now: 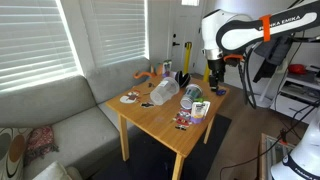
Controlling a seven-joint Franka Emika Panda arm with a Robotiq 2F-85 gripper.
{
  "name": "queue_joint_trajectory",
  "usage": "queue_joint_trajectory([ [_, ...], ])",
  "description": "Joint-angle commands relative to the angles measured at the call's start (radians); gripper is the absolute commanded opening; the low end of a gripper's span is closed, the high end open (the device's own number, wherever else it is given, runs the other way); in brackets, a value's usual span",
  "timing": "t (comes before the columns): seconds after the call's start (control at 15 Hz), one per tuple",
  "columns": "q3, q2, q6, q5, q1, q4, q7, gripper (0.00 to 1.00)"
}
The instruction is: Place the silver and clear containers upright then put the silver spoon in the clear container.
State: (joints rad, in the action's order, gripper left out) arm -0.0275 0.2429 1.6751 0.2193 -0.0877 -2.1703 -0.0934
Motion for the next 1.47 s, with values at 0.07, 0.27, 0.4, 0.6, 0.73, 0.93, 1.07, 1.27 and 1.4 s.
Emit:
queue_joint_trajectory([
  [0.07,0.016,-0.001,-0.003,0.003,0.018,0.002,-0.003,1.00],
  [0.27,0.024,0.001,0.029,-0.024,0.016,-0.004,-0.006,1.00],
  [0.4,0.041,0.001,0.069,-0.072,0.018,-0.012,0.015,1.00],
  [0.6,0.071,0.010,0.145,-0.155,0.019,-0.030,0.077,1.00],
  [0.73,0.088,0.009,0.186,-0.201,0.019,-0.038,0.130,1.00],
  [0.93,0.113,0.002,0.231,-0.275,0.022,-0.052,0.222,1.00],
  [1.07,0.135,-0.002,0.245,-0.360,0.029,-0.056,0.314,1.00],
  [1.27,0.155,-0.004,0.252,-0.431,0.030,-0.060,0.403,1.00],
  [1.4,0.160,-0.014,0.252,-0.455,0.029,-0.057,0.438,1.00],
])
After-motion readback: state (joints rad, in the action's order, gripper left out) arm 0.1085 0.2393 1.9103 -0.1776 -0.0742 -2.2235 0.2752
